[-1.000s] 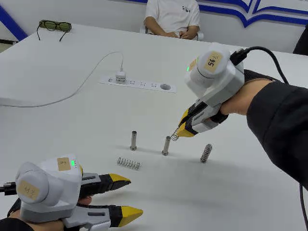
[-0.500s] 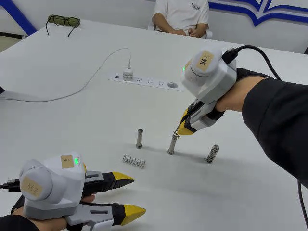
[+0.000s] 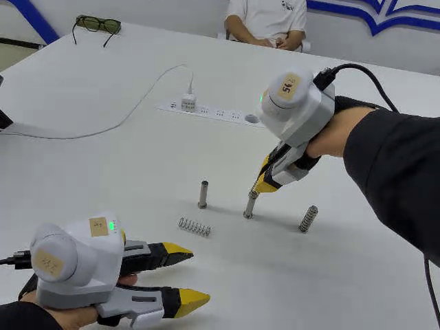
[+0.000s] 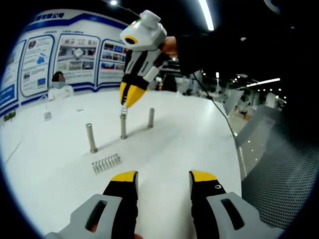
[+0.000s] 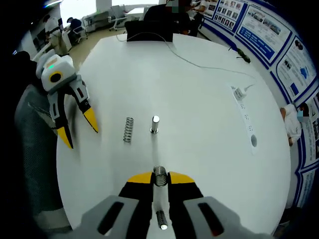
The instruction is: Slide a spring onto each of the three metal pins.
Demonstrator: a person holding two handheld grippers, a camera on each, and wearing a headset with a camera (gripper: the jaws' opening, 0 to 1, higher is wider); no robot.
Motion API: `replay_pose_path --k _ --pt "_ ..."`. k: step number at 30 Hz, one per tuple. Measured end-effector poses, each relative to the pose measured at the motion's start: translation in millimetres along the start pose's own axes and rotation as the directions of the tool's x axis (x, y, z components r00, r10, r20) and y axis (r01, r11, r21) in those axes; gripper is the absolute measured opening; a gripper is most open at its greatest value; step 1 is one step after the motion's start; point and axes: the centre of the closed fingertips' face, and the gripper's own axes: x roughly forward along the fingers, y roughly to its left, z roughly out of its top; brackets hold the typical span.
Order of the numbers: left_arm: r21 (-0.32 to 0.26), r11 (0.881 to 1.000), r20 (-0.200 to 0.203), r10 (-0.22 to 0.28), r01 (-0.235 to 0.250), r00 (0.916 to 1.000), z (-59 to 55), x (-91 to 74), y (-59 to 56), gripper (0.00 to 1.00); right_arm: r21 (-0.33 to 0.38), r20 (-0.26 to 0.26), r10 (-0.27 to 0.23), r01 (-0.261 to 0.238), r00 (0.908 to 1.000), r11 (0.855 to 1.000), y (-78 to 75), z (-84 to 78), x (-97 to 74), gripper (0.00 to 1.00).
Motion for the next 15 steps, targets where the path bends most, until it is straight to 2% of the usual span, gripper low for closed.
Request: replay_pose_path --k 15 --pt "-0.013 1.000 0.001 -0.001 0.001 1.0000 -3.2 1.9 0.0 0.42 0.000 -0.060 0.024 -0.024 0.9979 1.000 5.7 -7.0 25.0 0.12"
